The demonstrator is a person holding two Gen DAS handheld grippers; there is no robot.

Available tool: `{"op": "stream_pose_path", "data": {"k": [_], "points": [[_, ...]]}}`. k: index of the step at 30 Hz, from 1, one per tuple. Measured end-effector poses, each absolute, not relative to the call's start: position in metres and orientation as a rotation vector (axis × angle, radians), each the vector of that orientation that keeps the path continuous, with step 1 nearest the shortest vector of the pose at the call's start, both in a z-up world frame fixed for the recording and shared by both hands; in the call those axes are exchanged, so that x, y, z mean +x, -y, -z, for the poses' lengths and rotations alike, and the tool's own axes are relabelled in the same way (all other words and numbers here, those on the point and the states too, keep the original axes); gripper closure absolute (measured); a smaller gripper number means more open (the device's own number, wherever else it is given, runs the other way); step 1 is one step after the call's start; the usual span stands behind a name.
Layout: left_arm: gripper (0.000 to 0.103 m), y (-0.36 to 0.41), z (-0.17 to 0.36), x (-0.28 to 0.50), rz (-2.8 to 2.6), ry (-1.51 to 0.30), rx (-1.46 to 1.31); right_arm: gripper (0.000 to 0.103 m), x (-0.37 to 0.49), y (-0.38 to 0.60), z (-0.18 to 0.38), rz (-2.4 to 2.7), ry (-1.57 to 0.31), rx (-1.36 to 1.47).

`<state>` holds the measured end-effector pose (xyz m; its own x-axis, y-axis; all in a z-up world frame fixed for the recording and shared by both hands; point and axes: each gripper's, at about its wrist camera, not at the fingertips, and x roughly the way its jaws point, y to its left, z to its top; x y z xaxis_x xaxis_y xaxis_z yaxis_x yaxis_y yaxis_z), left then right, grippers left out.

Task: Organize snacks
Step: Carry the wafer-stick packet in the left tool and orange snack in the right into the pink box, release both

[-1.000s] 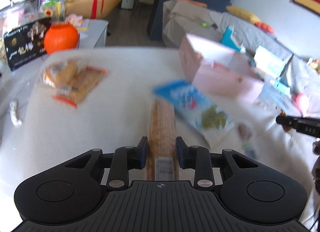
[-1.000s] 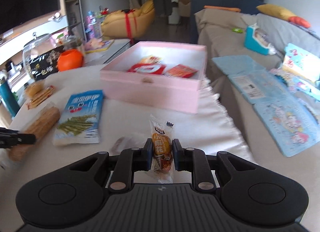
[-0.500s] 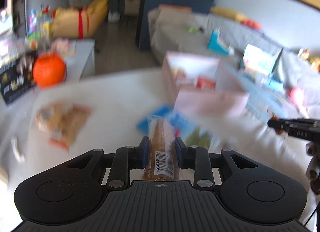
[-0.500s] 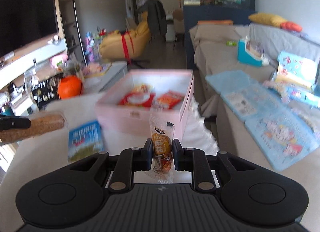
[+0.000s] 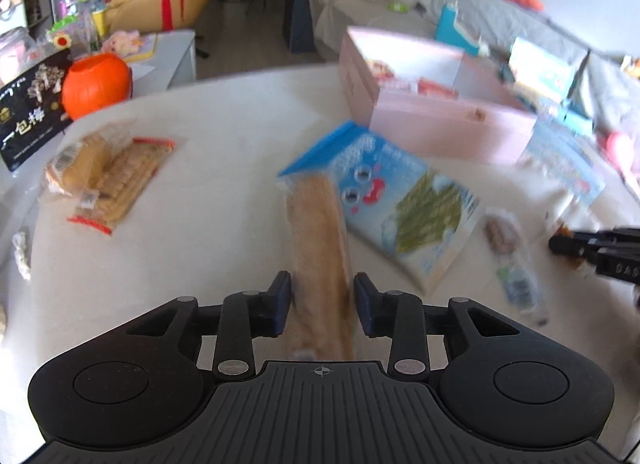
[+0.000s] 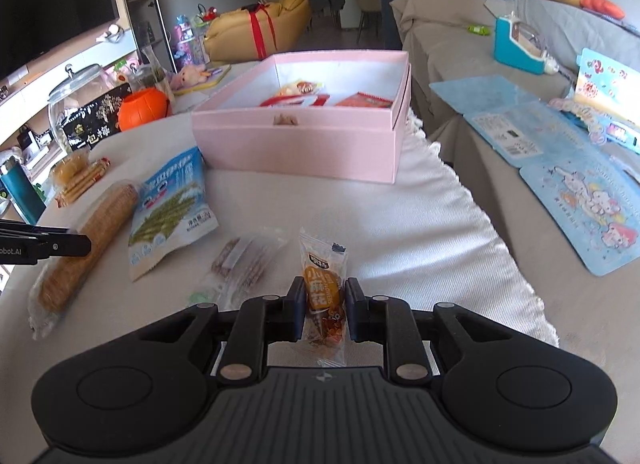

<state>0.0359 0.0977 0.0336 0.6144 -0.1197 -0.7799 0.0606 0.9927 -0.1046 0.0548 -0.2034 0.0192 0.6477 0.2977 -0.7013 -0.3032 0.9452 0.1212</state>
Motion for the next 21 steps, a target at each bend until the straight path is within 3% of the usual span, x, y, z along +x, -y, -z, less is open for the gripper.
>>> {"op": "stream_pose_path", "data": {"k": [15,21], "points": [[0.063,-0.085,-0.023,0.020,0.074,-0.819,-0.002,0.081,0.043,0.178,-0.013,-0.276,-0.759,-0.154],[0.063,-0.102,-0.028,0.030,0.062,-0.865,-0.156,0.081,0.043,0.184,-0.012,-0.291,-0.755,-0.133]]}}
